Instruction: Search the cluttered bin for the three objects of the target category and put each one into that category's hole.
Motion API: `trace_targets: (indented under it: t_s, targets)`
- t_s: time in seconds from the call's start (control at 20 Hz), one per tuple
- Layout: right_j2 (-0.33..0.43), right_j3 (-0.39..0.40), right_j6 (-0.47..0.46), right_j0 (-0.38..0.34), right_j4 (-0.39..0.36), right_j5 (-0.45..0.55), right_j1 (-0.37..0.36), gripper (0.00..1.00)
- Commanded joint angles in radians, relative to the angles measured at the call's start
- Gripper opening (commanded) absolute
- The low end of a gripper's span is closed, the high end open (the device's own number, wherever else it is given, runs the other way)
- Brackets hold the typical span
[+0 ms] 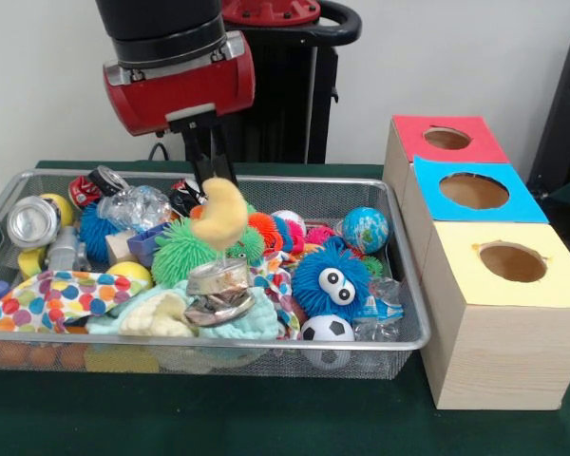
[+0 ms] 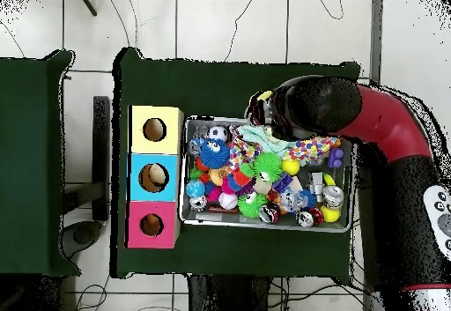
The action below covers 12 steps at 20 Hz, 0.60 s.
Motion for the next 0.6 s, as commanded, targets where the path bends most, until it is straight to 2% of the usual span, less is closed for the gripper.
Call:
trace_targets:
  t_s: [0.05,0.3,0.4,0.5,0.6]
  targets:
    - [0.01,0.011,0.046,-0.021,0.057,0.161,0.019,0.0]
    - [0.023,0.035,0.042,-0.035,0.109,0.227,0.004,0.0]
    - [0.015,0.047,0.034,-0.033,0.101,0.21,0.0,0.0]
    - [-0.013,0.061,0.02,-0.027,0.051,0.149,-0.013,0.0]
    - [-0.048,0.112,0.028,-0.038,-0.011,-0.008,-0.047,0.0]
